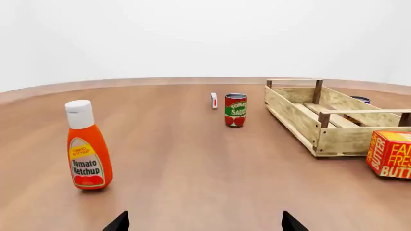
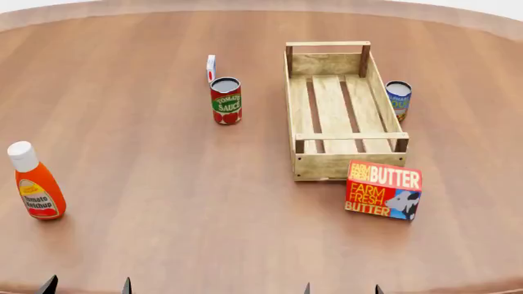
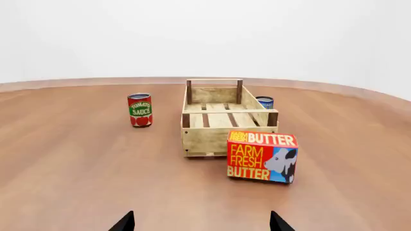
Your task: Pick up the butter and put it in the tray.
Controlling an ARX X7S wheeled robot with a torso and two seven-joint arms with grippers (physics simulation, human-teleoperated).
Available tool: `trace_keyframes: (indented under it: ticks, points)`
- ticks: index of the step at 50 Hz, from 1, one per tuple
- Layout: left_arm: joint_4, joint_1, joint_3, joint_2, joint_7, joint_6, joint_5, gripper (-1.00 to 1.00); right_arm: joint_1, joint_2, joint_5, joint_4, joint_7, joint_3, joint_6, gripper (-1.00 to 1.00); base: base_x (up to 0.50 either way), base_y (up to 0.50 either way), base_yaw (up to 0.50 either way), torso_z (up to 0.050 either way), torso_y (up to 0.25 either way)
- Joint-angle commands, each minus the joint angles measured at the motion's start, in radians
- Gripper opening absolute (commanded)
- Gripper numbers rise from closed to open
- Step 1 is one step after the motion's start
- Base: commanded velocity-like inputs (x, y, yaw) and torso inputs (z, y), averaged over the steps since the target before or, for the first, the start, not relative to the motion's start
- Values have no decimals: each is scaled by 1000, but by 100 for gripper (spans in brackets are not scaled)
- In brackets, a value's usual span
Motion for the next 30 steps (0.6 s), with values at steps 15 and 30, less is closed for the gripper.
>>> trace_keyframes:
  ticks: [15, 30]
  points:
    - [10, 6, 65, -54, -66, -4, -46, 100, 0, 62, 57, -5, 75, -79, 18, 100, 0, 0, 0, 0, 0]
    - [6, -2, 96, -76, -102, -9, -45, 100, -2, 82, 76, -20, 93, -105, 33, 100, 0, -500, 0, 0, 0]
